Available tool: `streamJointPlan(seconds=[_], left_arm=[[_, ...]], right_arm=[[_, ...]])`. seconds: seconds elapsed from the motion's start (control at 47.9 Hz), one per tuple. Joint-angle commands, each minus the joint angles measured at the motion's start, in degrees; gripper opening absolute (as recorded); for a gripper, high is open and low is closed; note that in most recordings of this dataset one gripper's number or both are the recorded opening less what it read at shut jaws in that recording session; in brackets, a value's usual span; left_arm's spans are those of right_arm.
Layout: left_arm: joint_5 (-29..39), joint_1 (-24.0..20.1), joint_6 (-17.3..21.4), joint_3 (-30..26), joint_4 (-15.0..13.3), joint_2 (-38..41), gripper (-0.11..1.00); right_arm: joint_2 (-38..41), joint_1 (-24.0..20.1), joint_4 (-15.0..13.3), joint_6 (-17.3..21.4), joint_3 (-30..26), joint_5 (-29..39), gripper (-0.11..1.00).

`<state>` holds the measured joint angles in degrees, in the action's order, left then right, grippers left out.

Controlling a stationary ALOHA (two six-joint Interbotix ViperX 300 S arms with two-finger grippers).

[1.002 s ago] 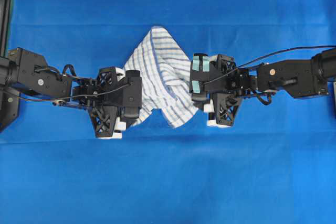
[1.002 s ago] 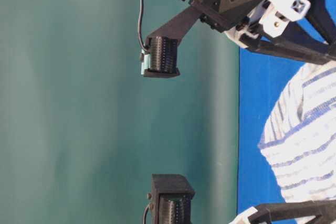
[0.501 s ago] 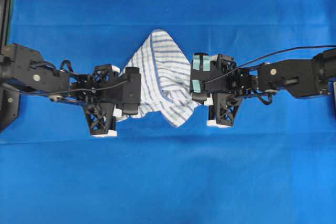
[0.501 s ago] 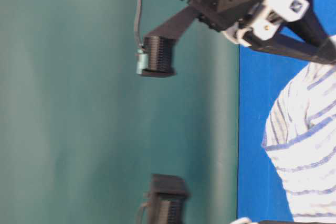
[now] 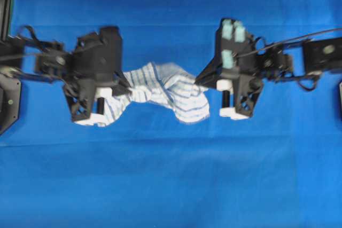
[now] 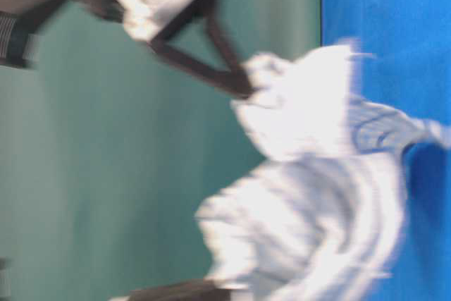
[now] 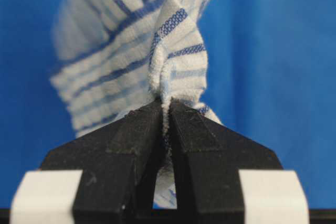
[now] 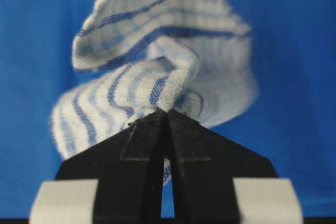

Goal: Lift the towel with both arms.

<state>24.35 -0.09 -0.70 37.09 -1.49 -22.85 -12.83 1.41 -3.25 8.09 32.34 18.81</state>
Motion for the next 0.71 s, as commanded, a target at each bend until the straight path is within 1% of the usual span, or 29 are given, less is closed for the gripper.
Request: streamJointPlan(seconds=[0.0, 0.146, 0.292, 0.564, 0.689], left_arm=[[2.46, -0.7, -0.09, -4.22, -0.09, -3.25, 0.03], [5.89, -2.11, 0.0, -8.79, 0.0, -5.27, 0.03], [8.61, -3.34, 0.09, -13.8, 0.0, -6.06, 0.03], [13.1, -3.87, 0.35, -24.26, 0.09, -5.71, 0.03], [15.29, -4.13, 0.44, -27.6, 0.09, -5.27, 0.03]], right_arm=[[-4.31, 0.44, -0.79, -0.18, -4.13, 3.6, 0.02], [-8.35, 0.88, -2.72, -0.26, -9.23, 9.58, 0.02], [-10.72, 1.05, -4.48, -0.26, -13.71, 13.8, 0.02], [-13.36, 1.05, -6.15, -0.44, -21.88, 20.04, 0.02], [-13.54, 1.05, -6.59, -0.53, -24.43, 22.94, 0.02]])
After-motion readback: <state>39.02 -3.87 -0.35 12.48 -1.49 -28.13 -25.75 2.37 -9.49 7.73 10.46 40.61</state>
